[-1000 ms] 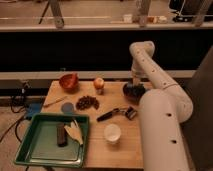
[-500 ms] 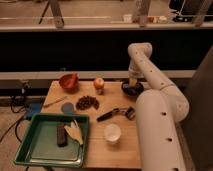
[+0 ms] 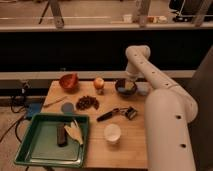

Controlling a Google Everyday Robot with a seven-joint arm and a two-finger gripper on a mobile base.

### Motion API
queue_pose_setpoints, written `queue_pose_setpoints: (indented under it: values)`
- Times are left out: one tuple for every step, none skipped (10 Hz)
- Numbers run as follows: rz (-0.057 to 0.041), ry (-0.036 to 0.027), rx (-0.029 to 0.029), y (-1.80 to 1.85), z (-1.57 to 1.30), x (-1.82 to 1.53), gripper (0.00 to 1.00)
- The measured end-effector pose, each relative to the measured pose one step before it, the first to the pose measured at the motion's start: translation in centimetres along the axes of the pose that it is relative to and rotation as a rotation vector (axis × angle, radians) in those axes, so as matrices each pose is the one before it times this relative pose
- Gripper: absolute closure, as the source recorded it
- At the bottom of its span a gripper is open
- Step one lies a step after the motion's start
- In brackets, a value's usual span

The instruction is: Wipe purple bowl with sponge

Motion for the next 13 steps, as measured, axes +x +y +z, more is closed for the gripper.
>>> queue_pose_setpoints:
  values:
    - [-0.00285, -0.00538, -0.00740, 0.401, -0.003, 0.082, 1.00]
    - [0.00169, -0.00547, -0.00340, 0.390, -0.149, 0.261, 1.00]
    - [0.00695, -0.00442, 0.00673, 0.124, -0.195, 0.563, 1.00]
    - [0.01055, -0.00710, 0.01593, 0.043, -0.200, 0.816, 1.00]
    - [0.01182, -0.01326, 0.02589, -0.102, -0.223, 0.923, 1.00]
    - [0.00726, -0.01420, 0.03002, -0.253, -0.129, 0.594, 1.00]
    - [0.00398, -0.01180, 0.02527, -0.268, -0.075, 0.326, 1.00]
    - [0.00773, -0.01335, 0.03163, -0.475, -0.015, 0.480, 1.00]
    - [0.00644, -0.01112, 0.02491, -0.550, 0.122, 0.416, 1.00]
    - [0.00886, -0.01489, 0.02565, -0.798, 0.272, 0.182, 1.00]
    - [0.00973, -0.01044, 0.01475, -0.671, 0.297, 0.039, 1.00]
    - [0.01258, -0.01290, 0.01647, -0.844, 0.404, -0.103, 1.00]
    - [0.00811, -0.01083, 0.00720, -0.427, 0.316, -0.166, 1.00]
